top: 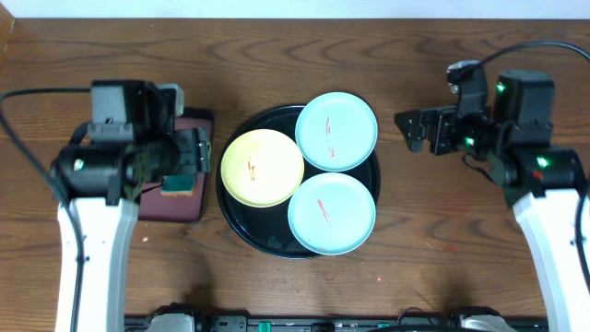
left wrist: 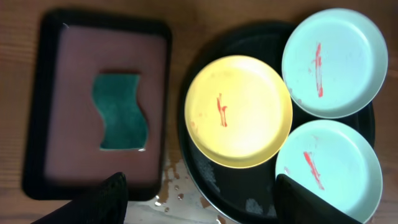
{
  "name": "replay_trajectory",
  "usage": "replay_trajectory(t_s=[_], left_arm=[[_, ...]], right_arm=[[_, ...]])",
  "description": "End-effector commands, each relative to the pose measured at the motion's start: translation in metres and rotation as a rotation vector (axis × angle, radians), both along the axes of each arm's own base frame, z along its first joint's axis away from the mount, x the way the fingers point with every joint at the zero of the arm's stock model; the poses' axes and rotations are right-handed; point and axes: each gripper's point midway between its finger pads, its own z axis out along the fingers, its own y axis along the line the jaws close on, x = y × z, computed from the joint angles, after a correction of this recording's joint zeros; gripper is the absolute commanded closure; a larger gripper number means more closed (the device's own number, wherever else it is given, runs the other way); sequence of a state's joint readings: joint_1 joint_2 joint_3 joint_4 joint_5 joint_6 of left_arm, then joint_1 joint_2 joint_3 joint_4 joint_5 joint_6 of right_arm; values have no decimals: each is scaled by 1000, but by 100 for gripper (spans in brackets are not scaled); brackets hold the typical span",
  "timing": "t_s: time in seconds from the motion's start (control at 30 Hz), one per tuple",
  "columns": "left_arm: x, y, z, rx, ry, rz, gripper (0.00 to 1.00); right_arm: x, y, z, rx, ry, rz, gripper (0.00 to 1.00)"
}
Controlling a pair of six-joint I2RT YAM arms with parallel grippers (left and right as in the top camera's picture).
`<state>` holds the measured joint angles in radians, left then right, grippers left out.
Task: Clean dirty plates on tray and stack at the side
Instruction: 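Move left gripper to the sponge and right gripper to the yellow plate rim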
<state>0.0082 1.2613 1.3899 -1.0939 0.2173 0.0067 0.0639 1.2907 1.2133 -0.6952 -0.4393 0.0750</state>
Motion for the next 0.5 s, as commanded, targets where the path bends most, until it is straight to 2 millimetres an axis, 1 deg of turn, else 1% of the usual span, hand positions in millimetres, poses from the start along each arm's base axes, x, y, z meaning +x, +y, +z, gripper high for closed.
replay_trajectory(t_s=[0.0, 0.13, 0.2, 0.23, 0.3, 0.37, 0.47], left_arm=[[9, -7, -11, -36, 49, -12, 25], [17, -7, -26, -37, 98, -11, 25], [18, -7, -33, -38, 123, -11, 25], [18, -7, -39, -38, 147, -10, 25], [19, -7, -43, -39, 166, -10, 25], [20, -6, -47, -34, 176, -8, 25], [22, 8, -49, 13, 180, 54, 25]], right_arm=[[14, 7, -4, 32, 6, 30, 1], [20, 28, -10, 155, 62, 68, 1], [23, 38, -17, 166, 75, 100, 8], [24, 48, -24, 166, 91, 120, 11], [23, 65, -36, 156, 128, 136, 1], [22, 78, -51, 134, 177, 114, 1], [21, 92, -69, 108, 241, 62, 1]])
